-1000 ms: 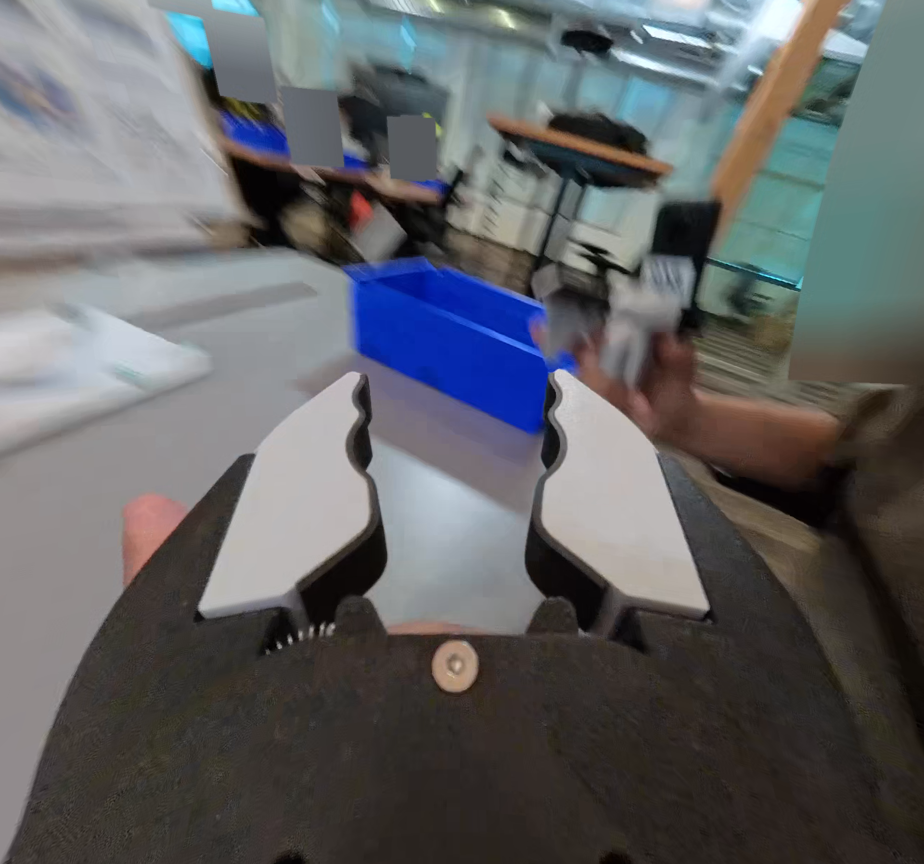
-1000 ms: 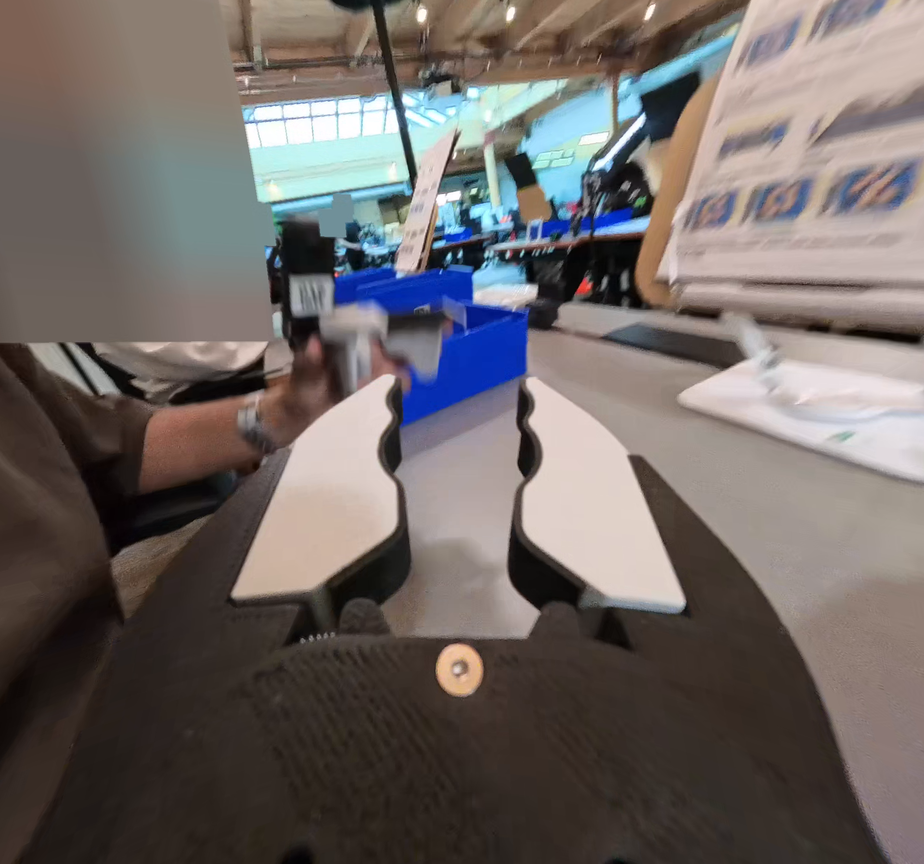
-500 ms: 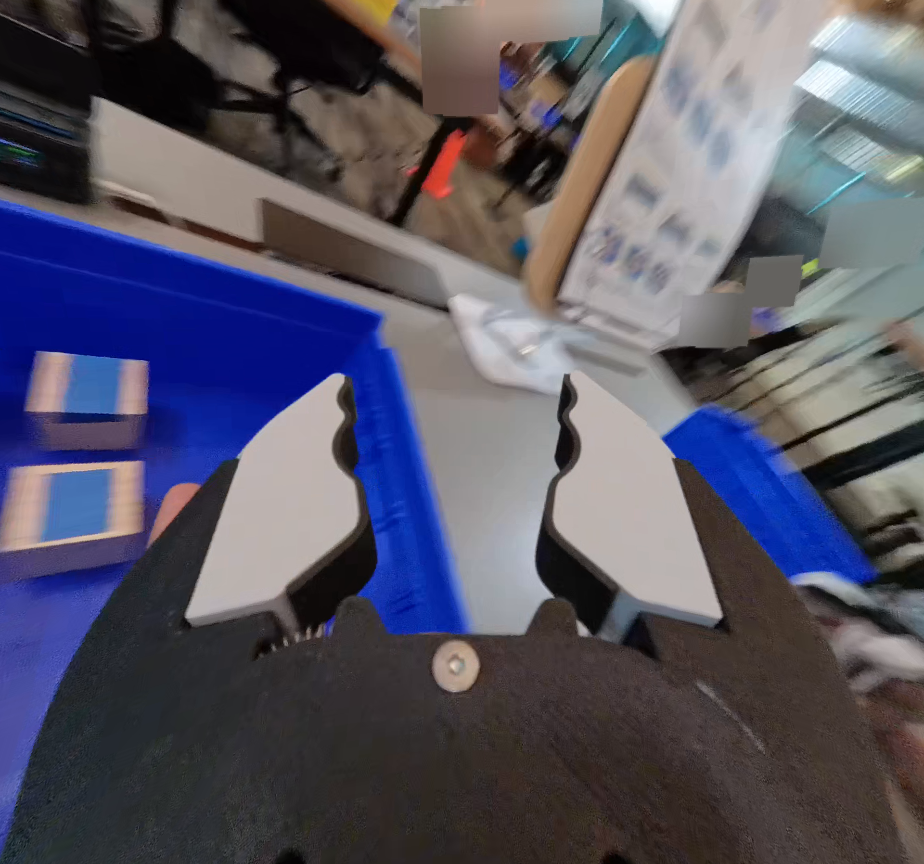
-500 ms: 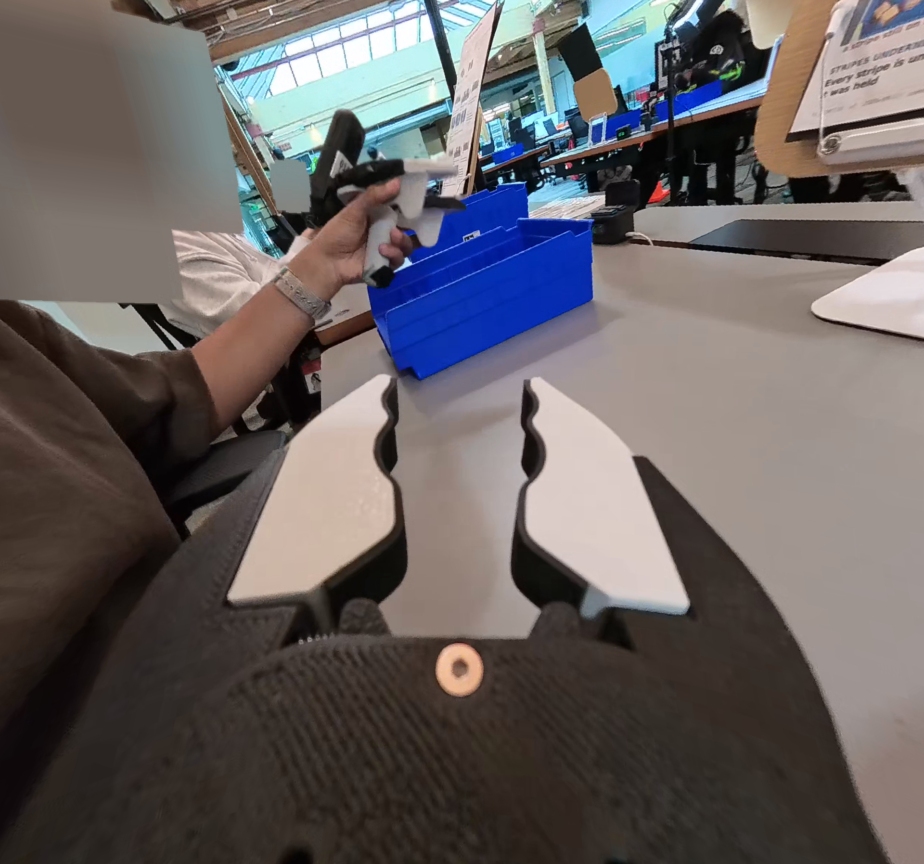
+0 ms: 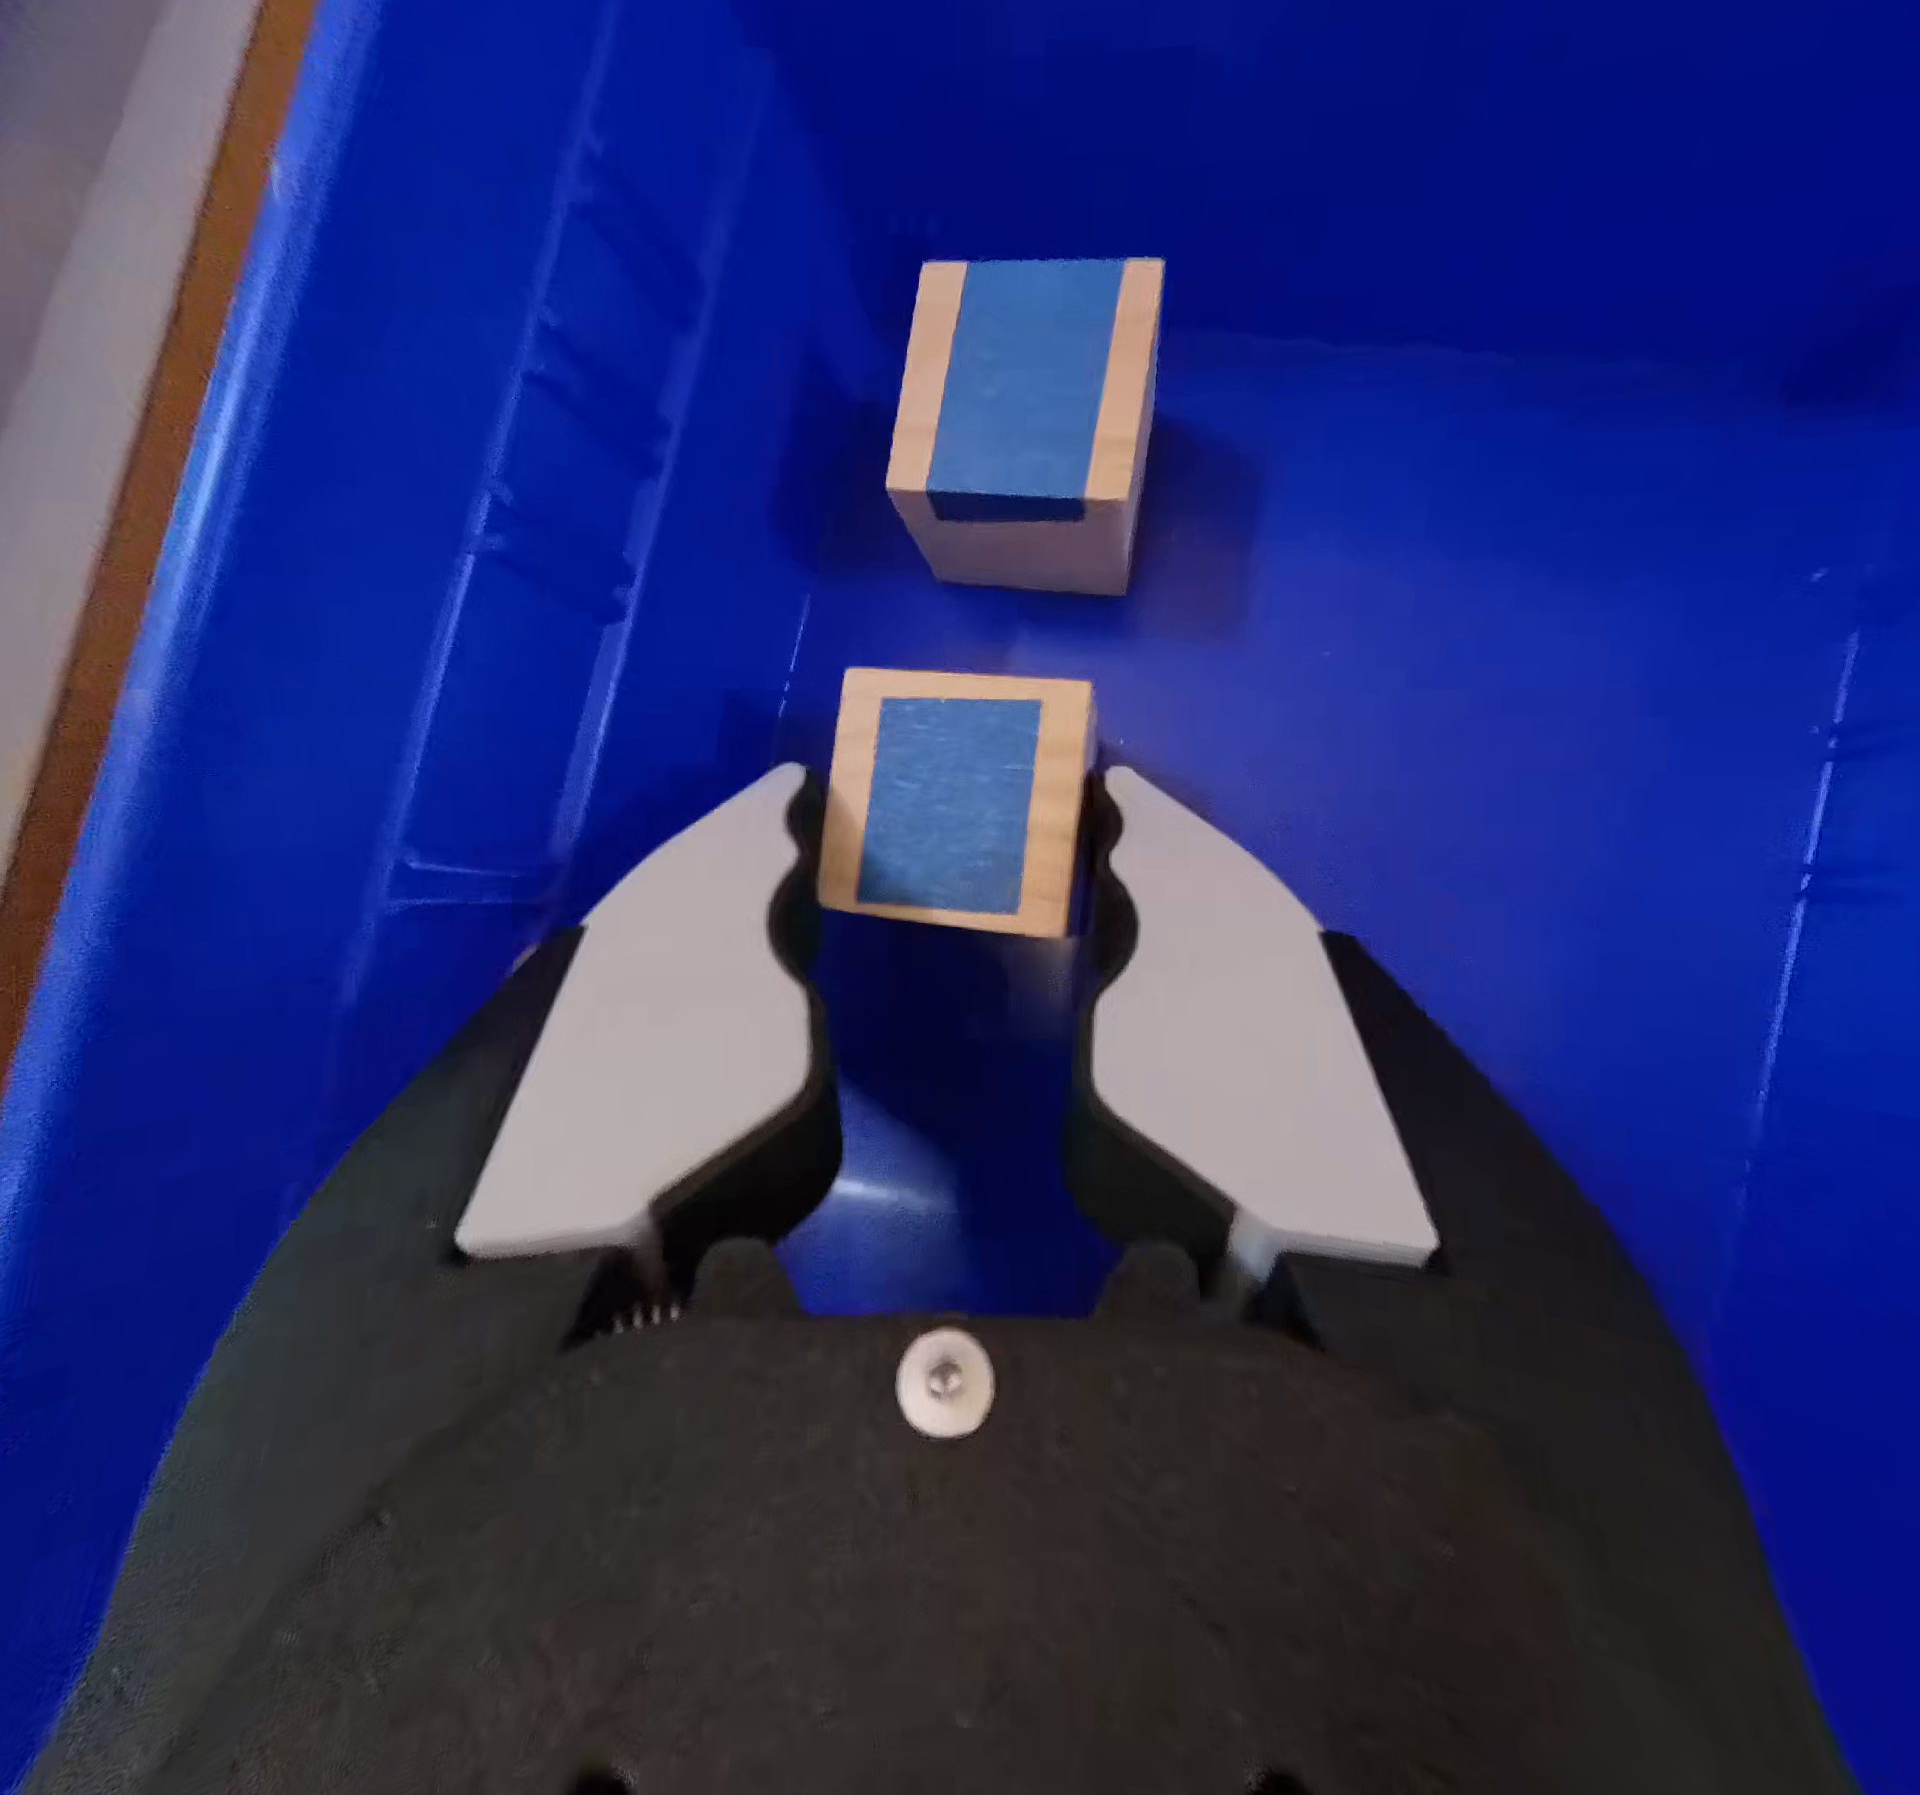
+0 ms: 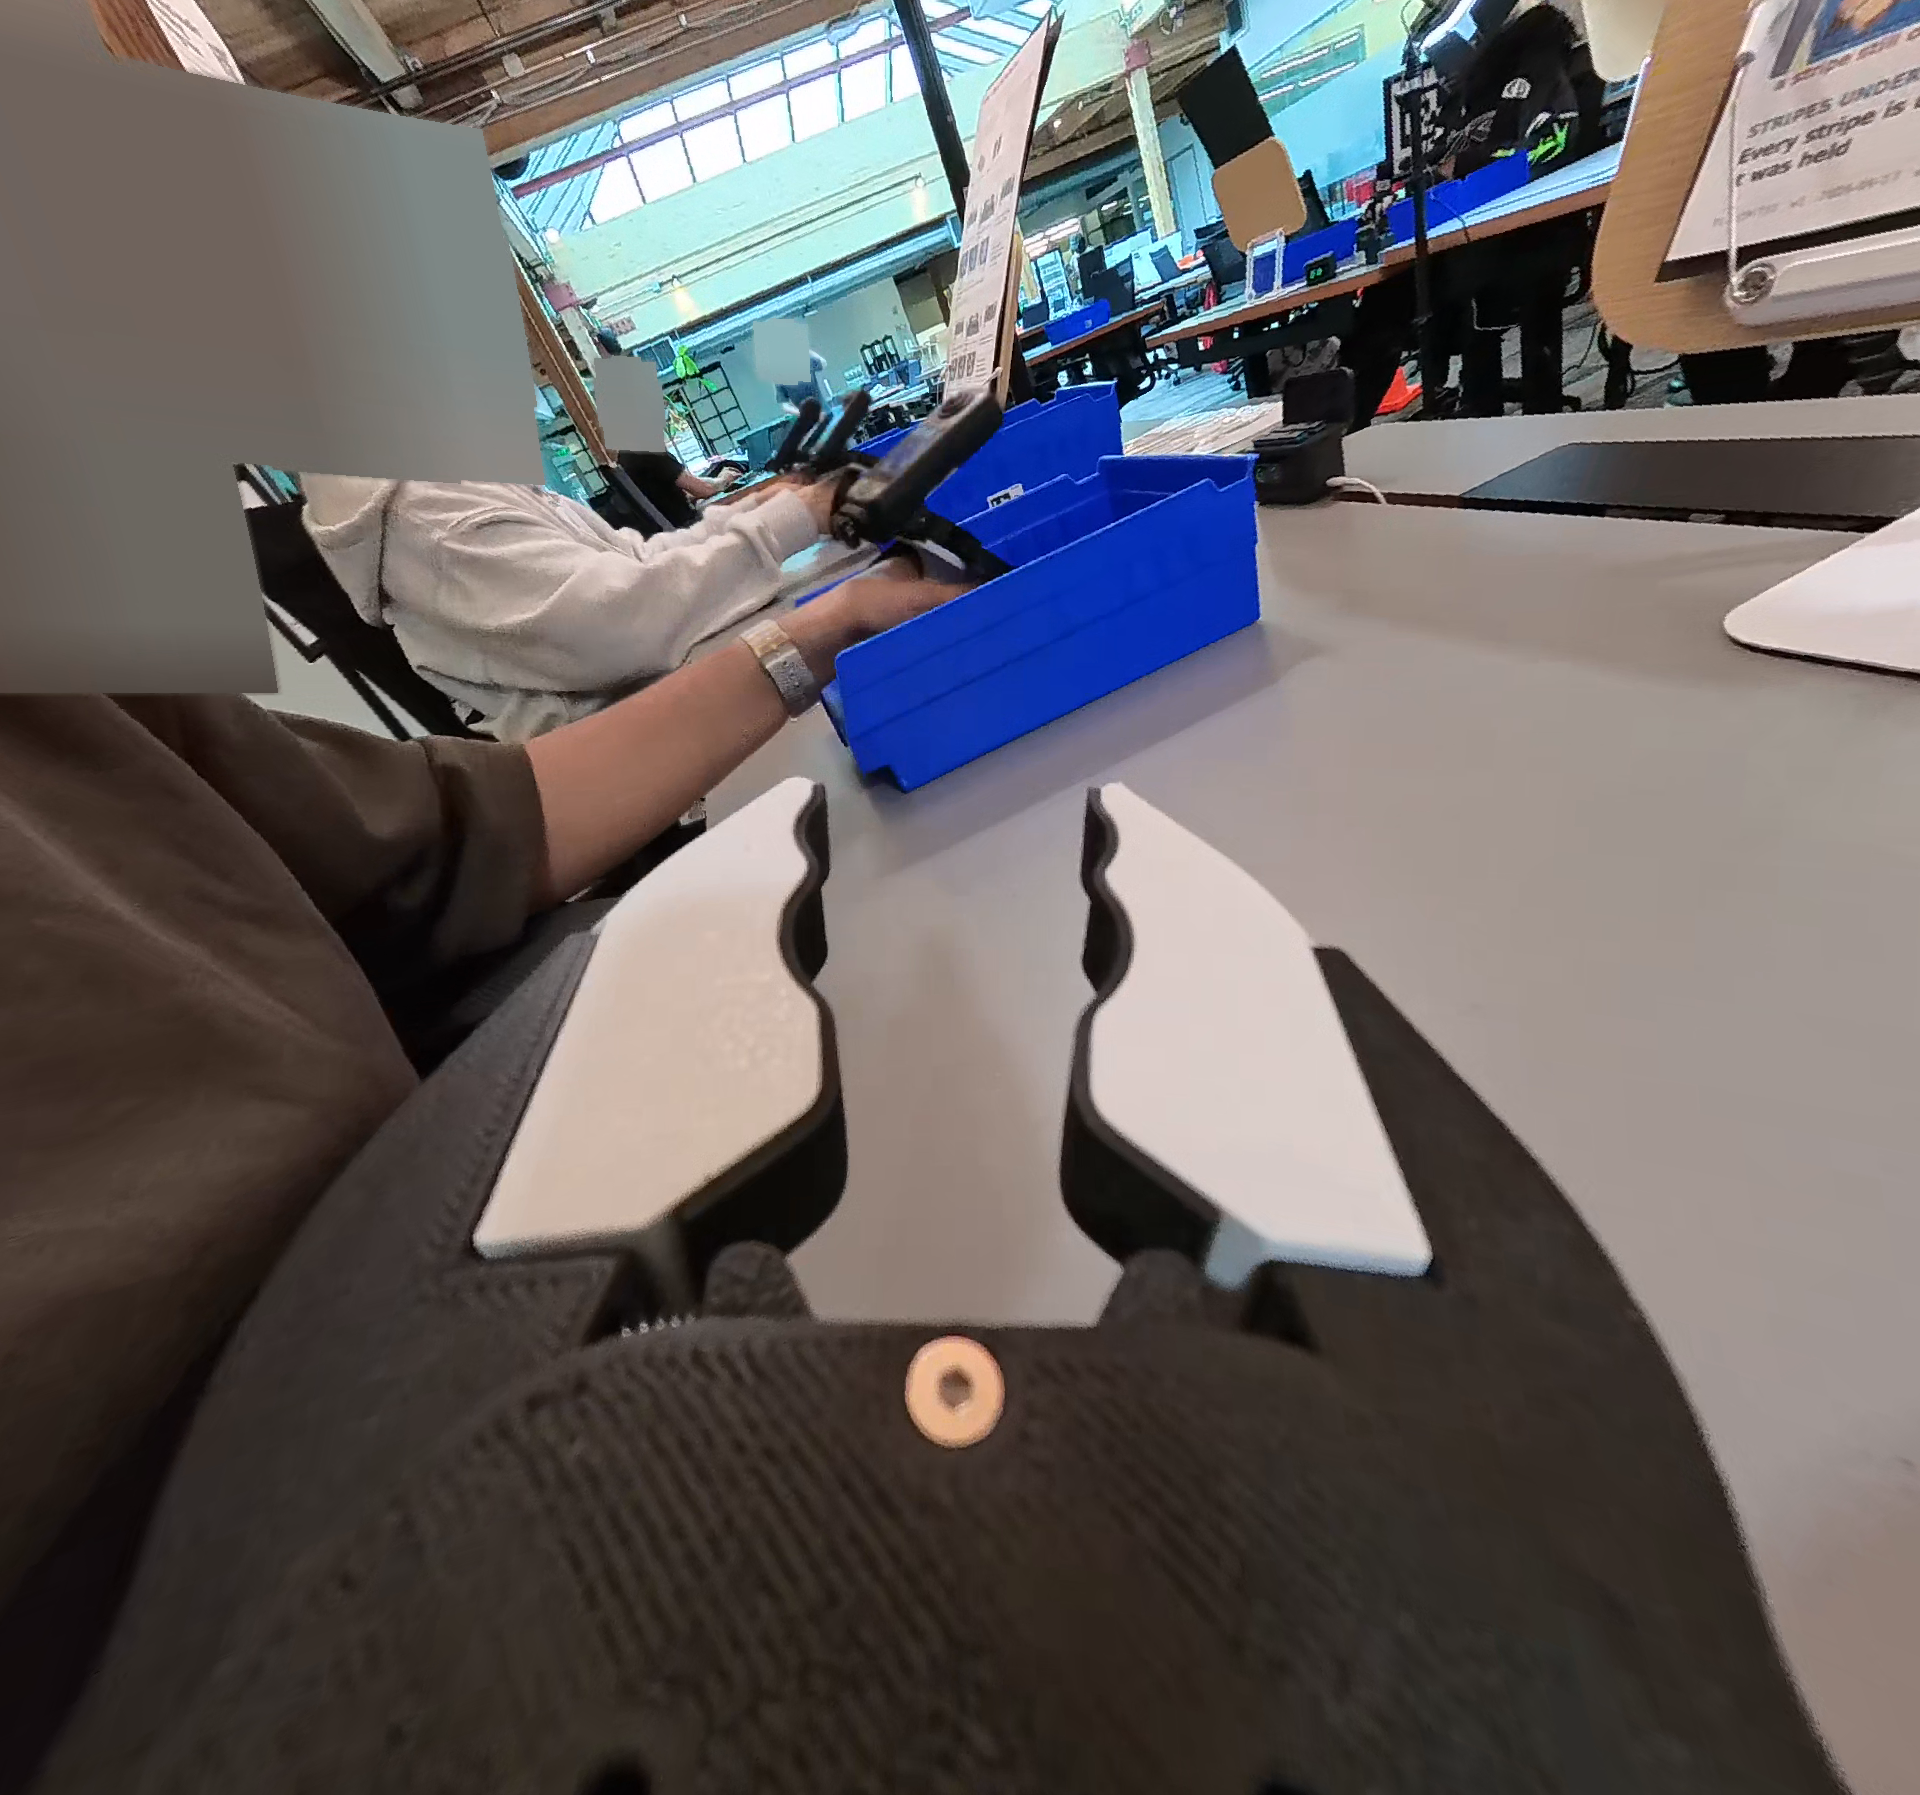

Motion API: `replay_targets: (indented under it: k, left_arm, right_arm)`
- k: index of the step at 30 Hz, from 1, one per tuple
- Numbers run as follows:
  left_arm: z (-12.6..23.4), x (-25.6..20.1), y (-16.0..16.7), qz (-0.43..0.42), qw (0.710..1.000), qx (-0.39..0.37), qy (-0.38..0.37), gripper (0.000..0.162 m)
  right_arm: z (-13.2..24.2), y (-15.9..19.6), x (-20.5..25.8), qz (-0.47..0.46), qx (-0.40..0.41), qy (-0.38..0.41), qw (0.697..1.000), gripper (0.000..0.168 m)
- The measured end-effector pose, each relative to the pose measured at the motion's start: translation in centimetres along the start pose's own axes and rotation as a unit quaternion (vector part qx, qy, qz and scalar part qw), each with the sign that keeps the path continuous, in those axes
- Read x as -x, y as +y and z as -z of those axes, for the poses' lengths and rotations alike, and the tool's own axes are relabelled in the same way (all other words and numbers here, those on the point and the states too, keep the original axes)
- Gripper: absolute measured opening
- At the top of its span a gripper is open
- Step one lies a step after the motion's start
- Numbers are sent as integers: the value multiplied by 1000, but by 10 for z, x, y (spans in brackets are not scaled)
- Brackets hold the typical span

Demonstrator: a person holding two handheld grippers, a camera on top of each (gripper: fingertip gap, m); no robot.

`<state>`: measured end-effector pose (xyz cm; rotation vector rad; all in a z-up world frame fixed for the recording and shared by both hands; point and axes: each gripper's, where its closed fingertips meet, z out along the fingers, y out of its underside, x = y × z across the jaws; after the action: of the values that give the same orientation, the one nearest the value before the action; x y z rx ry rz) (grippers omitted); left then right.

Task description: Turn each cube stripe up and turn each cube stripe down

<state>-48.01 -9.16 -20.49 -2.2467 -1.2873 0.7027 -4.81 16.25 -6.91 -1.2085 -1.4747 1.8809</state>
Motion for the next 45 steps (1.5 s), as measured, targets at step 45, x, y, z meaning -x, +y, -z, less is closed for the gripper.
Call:
replay_targets:
  k: [45]
  left_arm:
    - [335, -389, 108, 241, 426, 160, 857, 48]
  right_arm:
    - [0, 27, 16, 342, 59, 96, 933, 43]
